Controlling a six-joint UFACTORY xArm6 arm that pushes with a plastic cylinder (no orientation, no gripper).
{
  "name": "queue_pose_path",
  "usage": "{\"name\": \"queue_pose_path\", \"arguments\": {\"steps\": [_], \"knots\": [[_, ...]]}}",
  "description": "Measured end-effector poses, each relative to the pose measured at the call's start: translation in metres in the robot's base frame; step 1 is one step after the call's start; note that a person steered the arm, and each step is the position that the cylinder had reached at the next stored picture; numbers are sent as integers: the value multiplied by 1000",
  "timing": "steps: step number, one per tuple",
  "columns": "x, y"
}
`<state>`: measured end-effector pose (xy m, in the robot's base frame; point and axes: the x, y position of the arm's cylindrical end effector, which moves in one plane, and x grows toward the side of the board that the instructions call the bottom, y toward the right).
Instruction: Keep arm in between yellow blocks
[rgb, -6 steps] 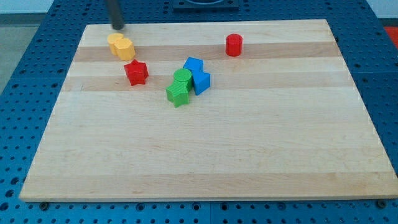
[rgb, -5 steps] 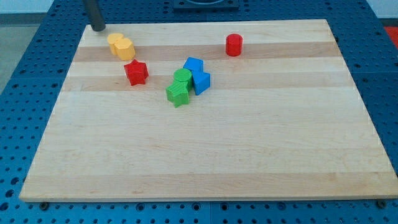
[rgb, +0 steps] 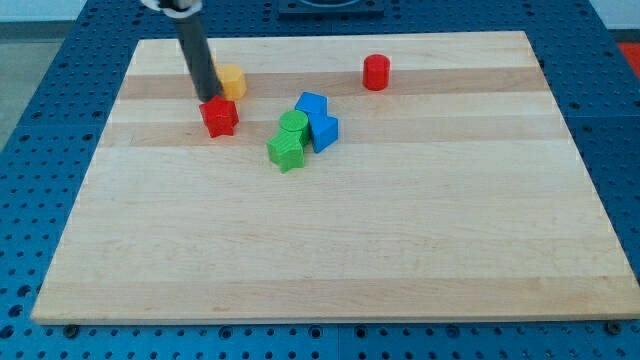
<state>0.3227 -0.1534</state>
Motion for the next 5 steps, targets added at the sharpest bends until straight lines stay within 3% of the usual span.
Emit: {"name": "queue_pose_path", "arguments": {"steps": [1,3,5], "knots": [[0,37],[-2,-42],[-19,6]]}}
